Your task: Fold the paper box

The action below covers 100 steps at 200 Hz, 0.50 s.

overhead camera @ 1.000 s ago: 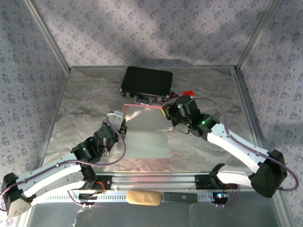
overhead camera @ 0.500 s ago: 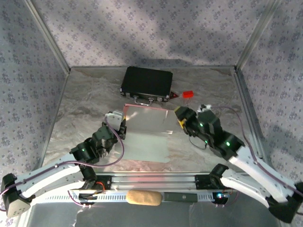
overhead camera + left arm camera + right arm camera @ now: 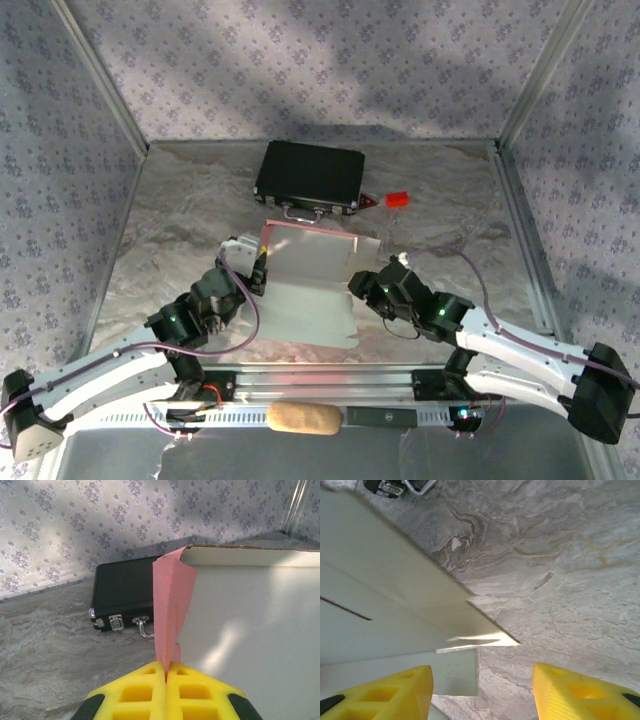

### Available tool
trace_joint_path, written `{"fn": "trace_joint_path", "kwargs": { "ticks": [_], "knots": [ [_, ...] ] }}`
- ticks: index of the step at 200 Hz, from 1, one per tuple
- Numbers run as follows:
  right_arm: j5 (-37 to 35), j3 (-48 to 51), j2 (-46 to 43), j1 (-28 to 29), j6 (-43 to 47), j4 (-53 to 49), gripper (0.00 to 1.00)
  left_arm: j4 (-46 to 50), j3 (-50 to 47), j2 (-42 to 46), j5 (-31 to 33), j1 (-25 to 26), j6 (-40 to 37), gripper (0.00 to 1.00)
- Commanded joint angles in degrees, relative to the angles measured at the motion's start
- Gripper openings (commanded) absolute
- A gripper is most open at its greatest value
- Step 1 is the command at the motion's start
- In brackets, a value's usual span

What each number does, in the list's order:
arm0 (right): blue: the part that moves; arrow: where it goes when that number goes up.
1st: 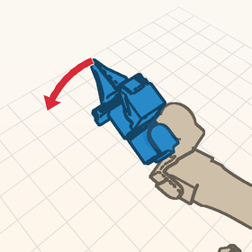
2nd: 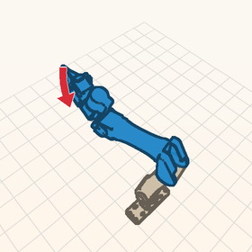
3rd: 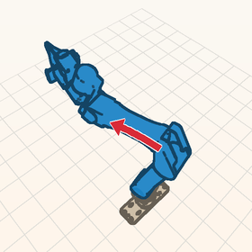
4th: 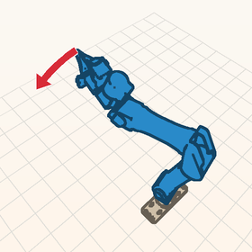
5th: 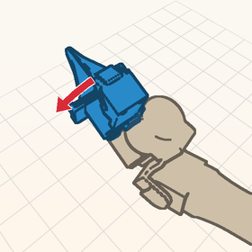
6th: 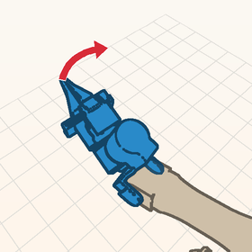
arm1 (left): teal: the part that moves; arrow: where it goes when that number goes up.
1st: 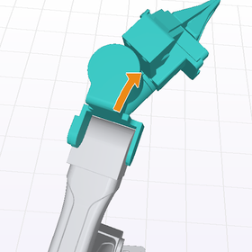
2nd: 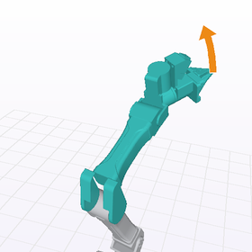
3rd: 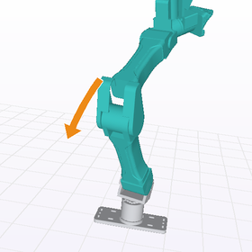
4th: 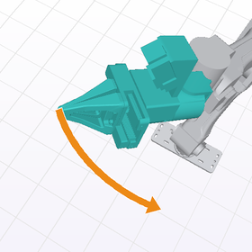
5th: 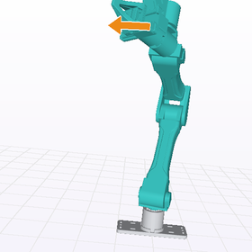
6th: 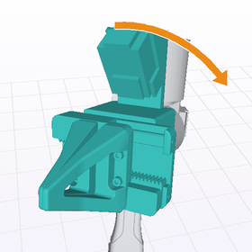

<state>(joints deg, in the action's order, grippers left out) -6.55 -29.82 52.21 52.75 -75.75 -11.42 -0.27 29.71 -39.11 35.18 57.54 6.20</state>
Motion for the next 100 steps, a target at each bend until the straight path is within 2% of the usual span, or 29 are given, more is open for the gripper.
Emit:
{"fn": "trace_joint_path", "kwargs": {
  "ticks": [1, 50, 100],
  "knots": [
    [0.87, -1.81, 1.6, -0.65, 1.13, 4.23, 0.51, -2.63, 1.0, 0.09, -0.57, 0.38, -0.7, 0.0],
    [3.53, -1.8, 4.93, -1.69, -0.04, 6.68, 0.4, -2.52, 0.59, 0.42, -0.51, 0.39, -0.74, 0.0],
    [3.58, -2.95, 4.71, -2.19, 0.59, 6.28, 0.22, -2.68, 0.95, -0.43, -0.8, 0.38, -0.92, 0.0]
  ]
}}
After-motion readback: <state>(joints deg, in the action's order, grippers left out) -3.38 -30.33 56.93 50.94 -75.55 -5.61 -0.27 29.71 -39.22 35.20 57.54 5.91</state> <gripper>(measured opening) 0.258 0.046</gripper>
